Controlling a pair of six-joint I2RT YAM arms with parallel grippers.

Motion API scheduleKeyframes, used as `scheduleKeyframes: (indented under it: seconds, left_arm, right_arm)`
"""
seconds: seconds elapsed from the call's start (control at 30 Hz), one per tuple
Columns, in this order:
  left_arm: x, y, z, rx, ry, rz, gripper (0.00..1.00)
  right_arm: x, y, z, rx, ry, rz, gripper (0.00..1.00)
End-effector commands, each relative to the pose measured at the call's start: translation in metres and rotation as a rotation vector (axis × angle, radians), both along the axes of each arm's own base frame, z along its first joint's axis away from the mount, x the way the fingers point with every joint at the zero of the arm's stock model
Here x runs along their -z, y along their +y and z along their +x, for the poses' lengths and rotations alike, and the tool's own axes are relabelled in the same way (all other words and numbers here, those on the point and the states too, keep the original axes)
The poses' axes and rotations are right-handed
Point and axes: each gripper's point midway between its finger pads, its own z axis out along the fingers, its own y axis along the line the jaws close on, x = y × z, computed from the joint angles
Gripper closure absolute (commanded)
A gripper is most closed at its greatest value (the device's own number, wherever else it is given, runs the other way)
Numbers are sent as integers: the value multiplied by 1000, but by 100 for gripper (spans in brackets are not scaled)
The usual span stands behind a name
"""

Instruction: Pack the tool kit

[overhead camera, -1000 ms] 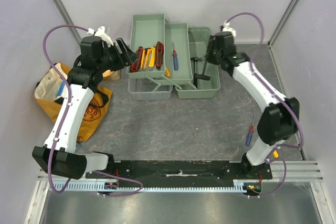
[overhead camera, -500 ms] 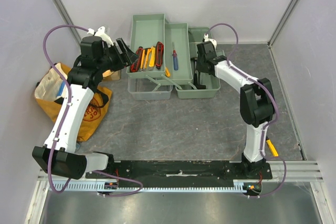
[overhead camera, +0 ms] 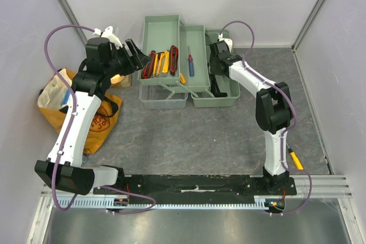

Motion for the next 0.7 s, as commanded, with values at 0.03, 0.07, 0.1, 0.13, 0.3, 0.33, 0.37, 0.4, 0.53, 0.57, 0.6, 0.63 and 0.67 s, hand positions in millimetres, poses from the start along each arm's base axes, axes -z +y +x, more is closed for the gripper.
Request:
scheduleKeyframes:
  seconds: [0.03, 0.07, 0.1, 0.13, 0.3, 0.33, 0.37, 0.4, 0.53, 0.57, 0.6, 0.63, 0.67]
  left_arm:
    - [-21, 6, 2, -8, -63, 26, 24]
    - [-23, 6, 1, -4, -68, 26, 24]
    - [-22, 6, 0, 0, -68, 28, 24]
    - [-23, 4, 0, 8, -72, 29, 24]
    - [-24, 2, -2, 28, -72, 27, 24]
    - [-23, 1, -2, 32, -69, 26, 24]
    - [-22, 0, -2, 37, -67, 23, 24]
    - [-22, -1, -2, 44, -65, 20, 24]
    - [-19, -5, -2, 64, -54, 13, 24]
    - [-19, -6, -2, 68, -52, 10, 24]
    - [-19, -6, -1, 71, -52, 9, 24]
    - [-17, -8, -1, 77, -46, 8, 24]
    - [-17, -8, -1, 81, -47, 6, 24]
  right_arm:
    - [-86, -15, -2, 73, -140, 14, 39]
    - [-92, -21, -6, 98, -148, 6, 39]
    - [-98, -28, -11, 123, -151, 4, 39]
    - [-106, -36, -16, 150, -157, -3, 39]
    - [-123, -108, -58, 396, -158, -19, 37]
    - [-120, -123, -68, 446, -146, -15, 37]
    - [-118, -140, -79, 495, -131, -7, 37]
    - [-113, -155, -92, 539, -115, -2, 37]
    - [-88, -206, -142, 703, -62, -6, 29]
    - [-79, -214, -156, 733, -41, -18, 25]
    - [-69, -218, -168, 757, -16, -15, 21]
    - [-60, -223, -179, 781, 9, -2, 16]
    - [-47, -223, -190, 788, 46, 22, 13]
